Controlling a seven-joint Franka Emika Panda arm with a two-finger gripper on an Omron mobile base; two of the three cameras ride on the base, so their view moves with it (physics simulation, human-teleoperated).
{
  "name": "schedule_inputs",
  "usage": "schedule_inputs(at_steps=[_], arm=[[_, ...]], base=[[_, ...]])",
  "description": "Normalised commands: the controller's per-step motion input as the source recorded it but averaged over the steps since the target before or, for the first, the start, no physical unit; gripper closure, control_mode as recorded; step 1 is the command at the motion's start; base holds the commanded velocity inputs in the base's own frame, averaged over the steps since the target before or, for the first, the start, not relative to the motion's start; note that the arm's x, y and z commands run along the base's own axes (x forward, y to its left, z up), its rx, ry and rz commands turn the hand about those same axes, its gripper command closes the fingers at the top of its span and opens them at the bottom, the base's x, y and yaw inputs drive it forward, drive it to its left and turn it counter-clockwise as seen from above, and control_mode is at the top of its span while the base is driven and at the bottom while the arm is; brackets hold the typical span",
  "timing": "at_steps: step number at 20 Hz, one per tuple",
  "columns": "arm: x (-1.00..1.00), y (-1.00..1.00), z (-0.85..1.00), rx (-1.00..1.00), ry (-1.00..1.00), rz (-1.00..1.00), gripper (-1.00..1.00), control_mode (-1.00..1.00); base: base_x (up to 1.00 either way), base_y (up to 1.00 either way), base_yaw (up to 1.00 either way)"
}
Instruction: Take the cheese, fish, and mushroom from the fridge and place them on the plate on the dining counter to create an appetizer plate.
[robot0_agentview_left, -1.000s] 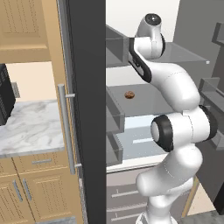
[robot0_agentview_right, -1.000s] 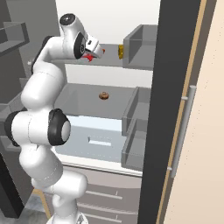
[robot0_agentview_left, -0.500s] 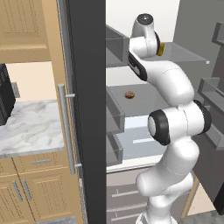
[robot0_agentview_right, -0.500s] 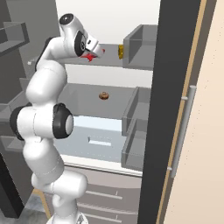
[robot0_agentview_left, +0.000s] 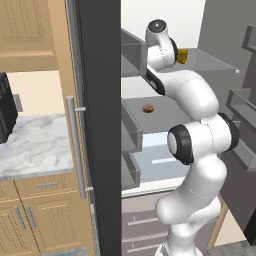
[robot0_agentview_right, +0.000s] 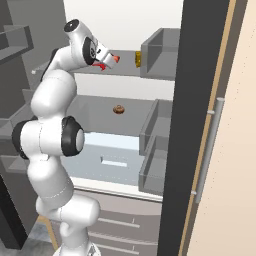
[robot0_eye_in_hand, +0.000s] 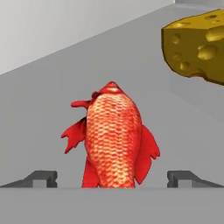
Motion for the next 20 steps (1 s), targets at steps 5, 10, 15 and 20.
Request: schedule_inputs(at_steps=[5,10,15,20], arm=[[0.30,0.00,-0.20,0.00,0.00,-0.10,-1.00,-1.00],[0.10,0.00,-0.50,0.00,0.00,-0.12,-1.00,-1.00],[0.10,0.00,-0.66,0.00,0.05,-0.12,-1.00,-1.00],[0.07,0.00,-0.77,0.00,0.16,-0.12,-1.00,-1.00]], base=[[0.00,0.00,0.00],[0.00,0.00,0.00],[0.00,0.00,0.00],[0.00,0.00,0.00]])
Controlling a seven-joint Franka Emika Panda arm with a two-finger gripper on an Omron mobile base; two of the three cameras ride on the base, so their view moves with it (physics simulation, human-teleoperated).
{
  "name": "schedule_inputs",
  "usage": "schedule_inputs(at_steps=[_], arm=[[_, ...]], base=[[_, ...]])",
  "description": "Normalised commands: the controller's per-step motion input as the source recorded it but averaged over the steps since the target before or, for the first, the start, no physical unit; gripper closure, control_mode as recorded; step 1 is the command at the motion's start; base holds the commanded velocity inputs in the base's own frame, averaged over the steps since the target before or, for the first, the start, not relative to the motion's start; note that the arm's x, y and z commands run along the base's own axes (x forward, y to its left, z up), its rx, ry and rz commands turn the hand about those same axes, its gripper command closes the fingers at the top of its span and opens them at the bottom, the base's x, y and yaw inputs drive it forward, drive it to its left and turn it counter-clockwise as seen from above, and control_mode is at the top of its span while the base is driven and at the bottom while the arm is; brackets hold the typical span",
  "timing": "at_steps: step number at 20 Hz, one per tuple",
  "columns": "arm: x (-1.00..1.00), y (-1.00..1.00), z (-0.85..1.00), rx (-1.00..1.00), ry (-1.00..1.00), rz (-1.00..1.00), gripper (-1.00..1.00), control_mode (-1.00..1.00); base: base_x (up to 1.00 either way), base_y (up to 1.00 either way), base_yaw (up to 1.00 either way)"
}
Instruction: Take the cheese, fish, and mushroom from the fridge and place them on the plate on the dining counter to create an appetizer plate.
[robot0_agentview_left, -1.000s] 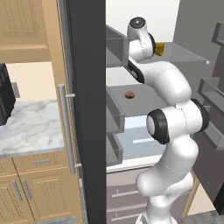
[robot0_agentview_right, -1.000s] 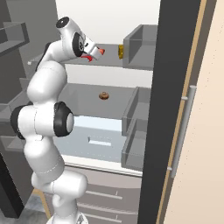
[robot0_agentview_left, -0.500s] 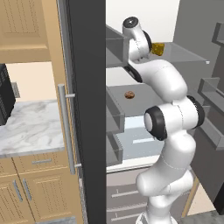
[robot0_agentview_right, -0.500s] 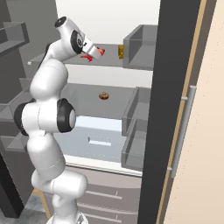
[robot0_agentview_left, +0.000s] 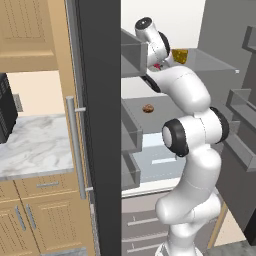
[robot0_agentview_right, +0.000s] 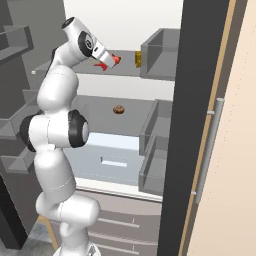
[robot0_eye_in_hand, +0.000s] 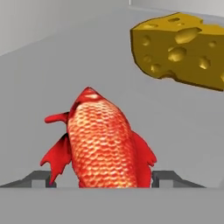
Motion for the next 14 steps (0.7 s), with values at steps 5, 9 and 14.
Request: schedule_inputs(at_steps=[5,9,14], arm=[[0.01,0.00,-0.72,0.00,0.13,-0.09,1.00,-1.00],[0.10,0.00,-0.19,0.00,-0.02,-0.01,1.00,-1.00],[-0.15,-0.02,-0.47,-0.01,-0.23,-0.01,1.00,-1.00]], base=[[0.00,0.00,0.00],[0.00,0.00,0.00],[0.00,0.00,0.00]])
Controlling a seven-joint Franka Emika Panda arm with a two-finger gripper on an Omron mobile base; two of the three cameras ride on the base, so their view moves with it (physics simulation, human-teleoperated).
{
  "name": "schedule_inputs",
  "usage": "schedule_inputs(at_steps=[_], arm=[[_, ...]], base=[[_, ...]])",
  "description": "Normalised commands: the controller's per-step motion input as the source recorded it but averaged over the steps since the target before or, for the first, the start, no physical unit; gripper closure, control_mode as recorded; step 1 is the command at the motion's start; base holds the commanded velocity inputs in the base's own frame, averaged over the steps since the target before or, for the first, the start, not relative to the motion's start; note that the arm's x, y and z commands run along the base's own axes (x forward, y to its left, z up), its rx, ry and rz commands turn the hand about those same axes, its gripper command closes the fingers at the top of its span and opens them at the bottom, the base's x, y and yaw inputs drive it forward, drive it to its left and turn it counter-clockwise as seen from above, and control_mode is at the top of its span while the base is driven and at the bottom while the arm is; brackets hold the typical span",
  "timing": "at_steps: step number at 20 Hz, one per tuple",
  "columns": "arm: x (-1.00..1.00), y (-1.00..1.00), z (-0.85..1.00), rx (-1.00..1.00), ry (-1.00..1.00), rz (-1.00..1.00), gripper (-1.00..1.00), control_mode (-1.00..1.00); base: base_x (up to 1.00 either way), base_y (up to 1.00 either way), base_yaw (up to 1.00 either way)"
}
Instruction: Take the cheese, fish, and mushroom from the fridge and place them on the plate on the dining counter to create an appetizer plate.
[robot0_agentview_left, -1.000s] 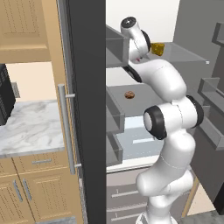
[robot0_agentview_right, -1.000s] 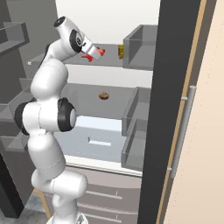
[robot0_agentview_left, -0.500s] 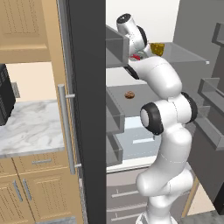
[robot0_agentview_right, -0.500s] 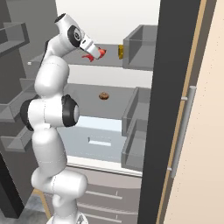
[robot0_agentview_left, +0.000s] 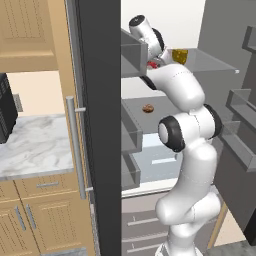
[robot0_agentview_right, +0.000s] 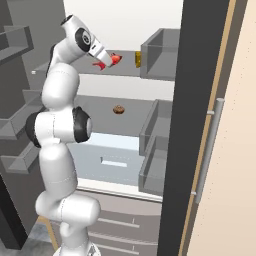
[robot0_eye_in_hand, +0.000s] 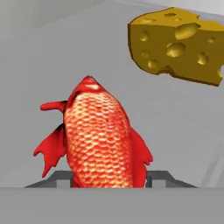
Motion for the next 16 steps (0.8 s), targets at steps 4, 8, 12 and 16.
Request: schedule_inputs(at_steps=[4,8,12,16], arm=[[-0.34,-0.06,-0.84,-0.03,-0.40,0.00,1.00,-1.00],[-0.40,-0.21,-0.41,0.00,-0.22,0.00,1.00,-1.00],[-0.43,-0.15,0.10,0.00,0.01,0.00,1.00,-1.00],[-0.57,-0.08,0.35,0.00,0.12,0.00,1.00,-1.00]], base=[[0.00,0.00,0.00],[0.00,0.00,0.00],[0.00,0.00,0.00],[0.00,0.00,0.00]])
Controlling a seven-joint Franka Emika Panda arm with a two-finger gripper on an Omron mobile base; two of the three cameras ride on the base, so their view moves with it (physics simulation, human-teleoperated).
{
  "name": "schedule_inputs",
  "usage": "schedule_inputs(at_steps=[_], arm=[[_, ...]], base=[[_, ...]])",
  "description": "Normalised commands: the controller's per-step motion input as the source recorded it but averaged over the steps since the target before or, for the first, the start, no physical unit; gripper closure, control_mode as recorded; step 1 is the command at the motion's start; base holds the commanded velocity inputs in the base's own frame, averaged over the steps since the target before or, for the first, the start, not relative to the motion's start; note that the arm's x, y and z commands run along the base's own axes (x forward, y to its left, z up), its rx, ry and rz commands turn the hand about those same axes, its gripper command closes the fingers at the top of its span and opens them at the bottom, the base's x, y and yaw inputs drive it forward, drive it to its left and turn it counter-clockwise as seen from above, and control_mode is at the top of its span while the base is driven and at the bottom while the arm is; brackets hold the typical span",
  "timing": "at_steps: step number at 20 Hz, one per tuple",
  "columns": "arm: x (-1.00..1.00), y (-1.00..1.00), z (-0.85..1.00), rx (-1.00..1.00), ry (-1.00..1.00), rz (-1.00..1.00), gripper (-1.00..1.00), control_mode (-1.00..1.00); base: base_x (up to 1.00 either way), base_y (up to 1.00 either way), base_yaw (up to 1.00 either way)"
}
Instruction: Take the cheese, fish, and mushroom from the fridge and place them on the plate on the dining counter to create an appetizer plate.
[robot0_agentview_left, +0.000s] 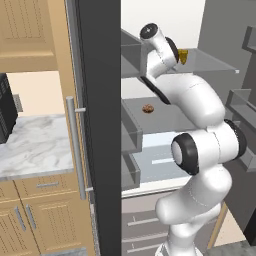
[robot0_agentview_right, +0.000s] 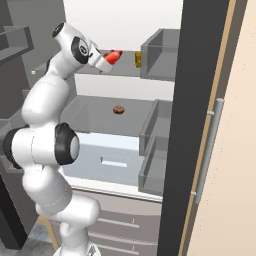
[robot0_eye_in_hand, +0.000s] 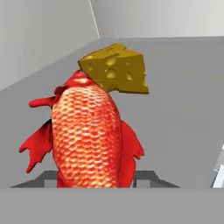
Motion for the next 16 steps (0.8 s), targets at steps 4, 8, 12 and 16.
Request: schedule_inputs(at_steps=[4,8,12,16], arm=[[-0.87,0.00,0.04,0.00,0.21,0.00,1.00,-1.00],[-0.90,0.00,0.00,0.00,0.13,0.00,1.00,-1.00],[-0.82,-0.10,-0.15,0.00,0.01,0.00,1.00,-1.00],[-0.69,-0.02,-0.44,0.00,-0.06,0.01,1.00,-1.00]], base=[[0.00,0.00,0.00],[0.00,0.00,0.00],[0.00,0.00,0.00],[0.00,0.00,0.00]])
